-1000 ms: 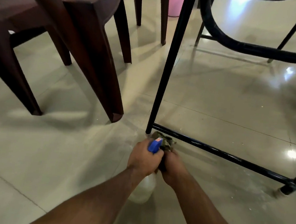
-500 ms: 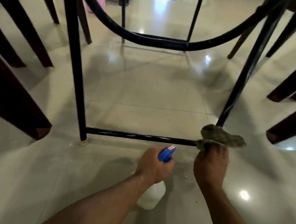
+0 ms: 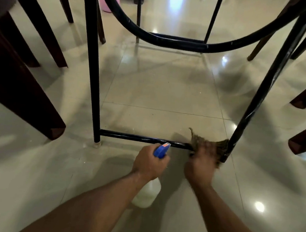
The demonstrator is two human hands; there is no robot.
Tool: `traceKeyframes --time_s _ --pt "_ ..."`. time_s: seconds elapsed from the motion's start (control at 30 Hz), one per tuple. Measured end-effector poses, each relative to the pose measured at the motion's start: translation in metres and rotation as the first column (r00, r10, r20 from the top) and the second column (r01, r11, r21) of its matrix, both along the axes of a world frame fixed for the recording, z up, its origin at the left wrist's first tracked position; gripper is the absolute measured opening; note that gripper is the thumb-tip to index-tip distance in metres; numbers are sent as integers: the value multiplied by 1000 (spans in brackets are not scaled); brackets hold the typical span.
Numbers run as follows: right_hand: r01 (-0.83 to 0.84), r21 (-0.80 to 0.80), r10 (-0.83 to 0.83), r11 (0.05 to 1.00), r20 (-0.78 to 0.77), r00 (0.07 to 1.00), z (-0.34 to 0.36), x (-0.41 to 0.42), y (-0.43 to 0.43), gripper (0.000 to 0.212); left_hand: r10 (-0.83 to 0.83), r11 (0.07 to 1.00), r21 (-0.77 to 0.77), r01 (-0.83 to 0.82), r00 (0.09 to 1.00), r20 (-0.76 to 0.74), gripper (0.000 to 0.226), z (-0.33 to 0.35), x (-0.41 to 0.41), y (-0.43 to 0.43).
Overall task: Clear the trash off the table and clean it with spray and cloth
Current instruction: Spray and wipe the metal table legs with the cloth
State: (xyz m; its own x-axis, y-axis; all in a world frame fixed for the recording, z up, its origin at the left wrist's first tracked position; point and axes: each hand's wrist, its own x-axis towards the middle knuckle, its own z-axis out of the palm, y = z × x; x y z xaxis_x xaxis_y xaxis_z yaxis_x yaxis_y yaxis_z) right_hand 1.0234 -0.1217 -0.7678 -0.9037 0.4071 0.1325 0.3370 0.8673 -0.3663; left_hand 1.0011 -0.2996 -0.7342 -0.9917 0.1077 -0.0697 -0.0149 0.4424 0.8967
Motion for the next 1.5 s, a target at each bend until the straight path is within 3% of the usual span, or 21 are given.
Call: traceKeyframes --time_s 0.07,0.13,0.2,0.27,0.3,0.37,0.43,0.47,0.53,0.6,0.67,0.7,0.77,0.8,0.87,0.93,1.0,1.1,1.23,1.4,1.5 --pt "-328 -2 328 945 -14 944 -5 1 -35 72 29 1000 6 -29 999 -29 24 3 -3 -7" --pt "-475 42 476 879 1 880 -5 1 -39 74 21 1000 -5 -21 999 -47 24 4 -5 -14" --pt "-199 35 200 979 -22 980 -10 5 -35 78 21 999 -40 -24 998 -62 24 8 -5 -22" --pt "141 -30 -139 990 54 989 -10 3 -53 80 58 996 -57 -62 996 -70 27 11 -5 -33" --pt "120 -19 -118 993 67 991 -7 -2 -68 79 68 995 -73 -73 995 -71 29 10 -6 -38" --pt "-291 111 291 950 16 956 -8 -13 -87 76 82 990 -114 -88 995 -57 27 11 -9 -50" --pt "-581 253 581 774 80 810 -8 -27 -84 75 97 990 -95 -100 995 -33 23 9 -12 -64" --pt "-540 252 532 803 106 840 -8 -32 -80 78 125 989 -80 -127 992 -22 24 8 -13 -70" --pt "-154 165 139 974 103 985 -3 -28 -90 84 215 974 -69 -214 977 -3 29 8 -13 -84" --pt "-19 121 1 992 144 990 0 -22 -124 84 267 961 -76 -265 964 13 35 10 -13 -96" --pt "-401 165 388 901 110 915 -6 -24 -150 81 278 958 -85 -275 960 26 35 14 -15 -109" --pt "-624 210 611 753 131 781 -6 -28 -154 79 275 959 -82 -271 961 38 32 14 -15 -114" --pt "-775 239 758 585 180 627 -2 -39 -149 79 288 956 -70 -284 956 54 28 13 -14 -125" --pt "-708 235 697 666 143 703 -4 -42 -147 79 307 950 -73 -302 950 55 28 12 -13 -131" --pt "-324 135 312 936 100 945 -3 -38 -154 82 345 936 -89 -340 937 53 29 11 -12 -142" --pt "-178 84 164 980 148 975 0 -35 -180 83 354 930 -120 -349 935 28 28 8 -10 -151" --pt "-452 97 435 887 155 887 4 -43 -202 81 364 921 -146 -360 931 -2 25 8 -8 -157" --pt "-846 222 832 485 180 525 7 -71 -204 71 365 918 -148 -368 930 -50 14 10 -6 -167" --pt "-692 154 678 705 140 722 1 -71 -211 68 390 910 -122 -396 918 -72 16 15 -11 -173" --pt "-864 349 865 361 220 450 16 -81 -170 56 320 936 -123 -331 942 -98 13 12 -8 -154" --pt "-809 463 830 361 236 506 29 -67 -99 38 225 969 -92 -230 972 -61 20 13 -9 -126"
